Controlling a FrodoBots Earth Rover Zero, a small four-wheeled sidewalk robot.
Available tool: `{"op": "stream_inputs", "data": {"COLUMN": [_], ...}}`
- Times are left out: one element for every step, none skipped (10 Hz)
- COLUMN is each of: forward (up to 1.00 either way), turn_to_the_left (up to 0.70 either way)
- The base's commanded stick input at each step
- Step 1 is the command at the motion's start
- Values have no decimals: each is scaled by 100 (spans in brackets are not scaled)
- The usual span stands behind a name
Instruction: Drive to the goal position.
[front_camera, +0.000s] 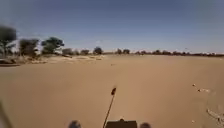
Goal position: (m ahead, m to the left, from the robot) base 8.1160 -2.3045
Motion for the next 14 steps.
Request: {"op": "stream_inputs", "data": {"forward": [70, 70, 70, 70, 70, 70, 70, 70, 70, 70, 70, 70, 70, 70], "turn_to_the_left": [0, 0, 0, 0, 0, 0, 0, 0, 0, 0, 0, 0, 0, 0]}}
